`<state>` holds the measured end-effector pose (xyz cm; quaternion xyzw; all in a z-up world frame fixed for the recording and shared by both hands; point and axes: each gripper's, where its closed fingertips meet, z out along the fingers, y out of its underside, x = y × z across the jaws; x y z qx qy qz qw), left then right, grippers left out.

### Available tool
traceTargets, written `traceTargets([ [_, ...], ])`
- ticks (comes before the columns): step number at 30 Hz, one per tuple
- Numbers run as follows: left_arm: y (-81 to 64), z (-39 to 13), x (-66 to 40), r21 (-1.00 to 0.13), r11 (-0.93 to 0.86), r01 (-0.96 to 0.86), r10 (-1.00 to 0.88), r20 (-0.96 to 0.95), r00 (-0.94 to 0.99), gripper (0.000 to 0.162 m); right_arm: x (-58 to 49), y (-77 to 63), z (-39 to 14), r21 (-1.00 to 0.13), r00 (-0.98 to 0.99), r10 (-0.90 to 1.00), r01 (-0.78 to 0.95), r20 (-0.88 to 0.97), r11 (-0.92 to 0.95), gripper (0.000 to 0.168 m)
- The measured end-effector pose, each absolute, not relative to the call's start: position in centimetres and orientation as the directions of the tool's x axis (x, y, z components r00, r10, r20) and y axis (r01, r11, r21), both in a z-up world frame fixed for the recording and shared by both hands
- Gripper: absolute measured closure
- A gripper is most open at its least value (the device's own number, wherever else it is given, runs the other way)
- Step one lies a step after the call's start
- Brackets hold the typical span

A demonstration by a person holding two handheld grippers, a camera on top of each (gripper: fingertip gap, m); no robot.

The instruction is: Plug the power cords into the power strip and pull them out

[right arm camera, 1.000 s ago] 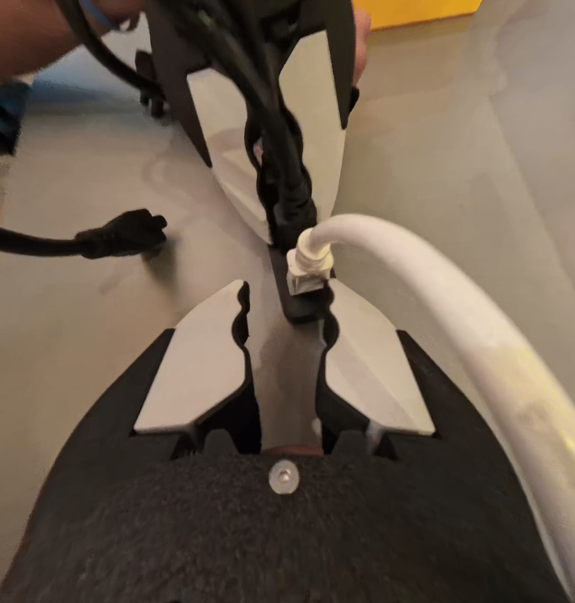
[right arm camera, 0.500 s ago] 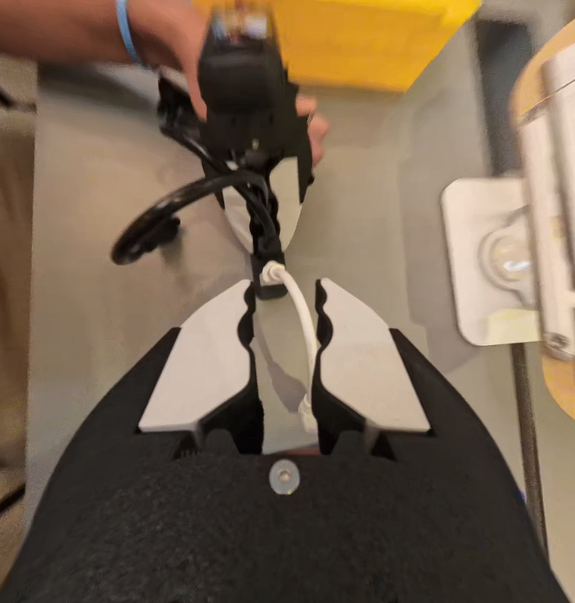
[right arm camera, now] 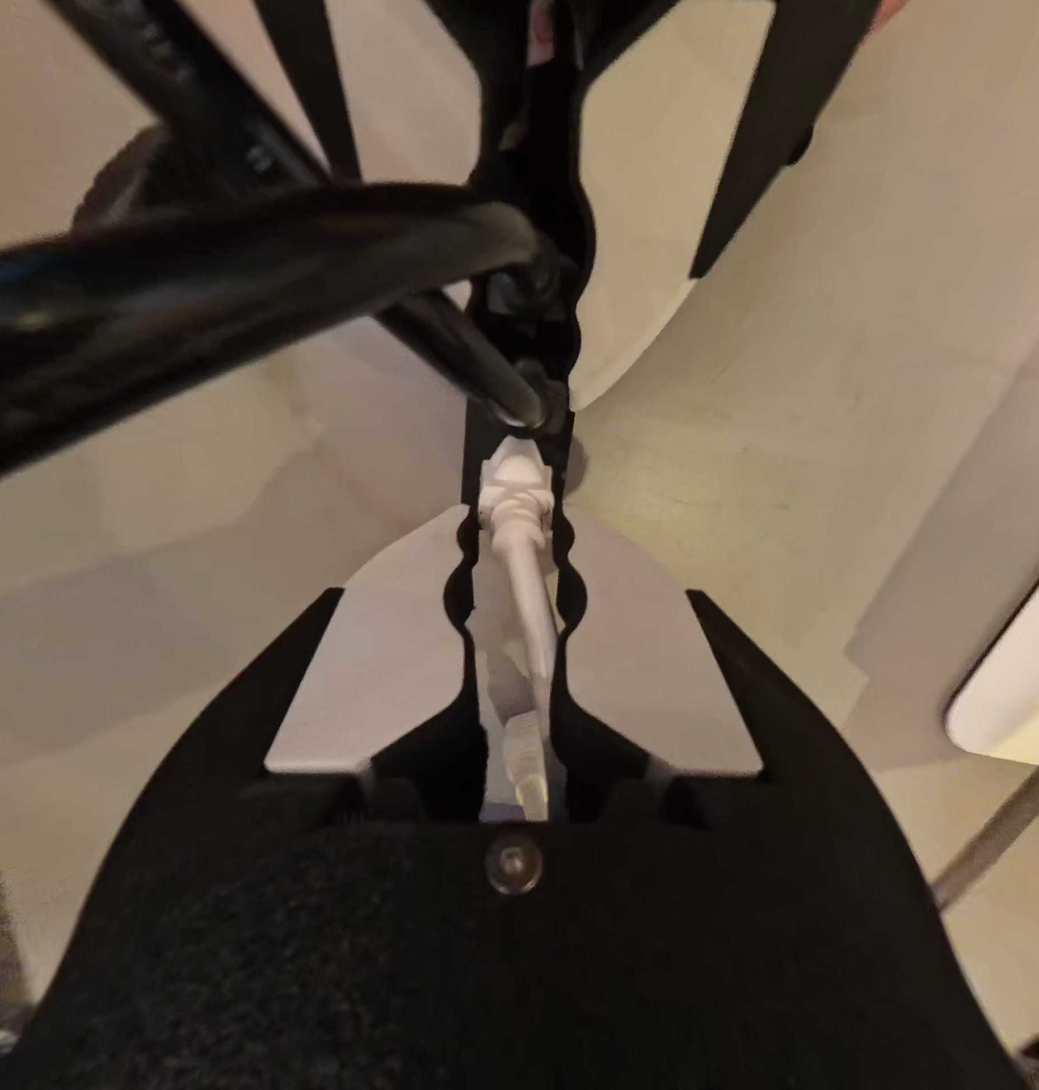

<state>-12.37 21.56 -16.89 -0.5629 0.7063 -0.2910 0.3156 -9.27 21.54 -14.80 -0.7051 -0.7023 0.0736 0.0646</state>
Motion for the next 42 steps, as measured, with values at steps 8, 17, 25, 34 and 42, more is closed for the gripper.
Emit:
traceTargets([
  [8, 21.6, -16.9, -12.4, -0.770, 0.189, -0.610, -0.980, -0.109, -0.166, 0.135, -10.4, 21.5, -15.3, -0.200, -0.038, 0.998, 0.979, -0.047, 0.027, 0.145],
  [17, 21.7, -16.9, -12.3, -0.772, 0.181, -0.610, -0.982, -0.108, -0.155, 0.135, -10.3, 21.6, -15.2, -0.262, -0.011, 0.998, 0.965, -0.066, -0.007, 0.145],
  [25, 21.7, -16.9, -12.3, -0.771, 0.177, -0.612, -0.983, -0.104, -0.153, 0.135, -9.2, 21.9, -13.9, -0.200, -0.016, 1.000, 0.980, -0.022, 0.011, 0.152],
  [34, 21.9, -16.9, -12.4, -0.776, 0.156, -0.612, -0.986, -0.090, -0.137, 0.135, -9.2, 22.1, -13.4, -0.373, 0.064, 0.997, 0.925, -0.038, -0.073, 0.155],
  [42, 21.9, -16.7, -12.5, -0.789, 0.137, -0.599, -0.989, -0.076, -0.126, 0.135, -9.7, 22.1, -12.9, -0.530, 0.117, 0.984, 0.830, -0.136, -0.172, 0.156],
])
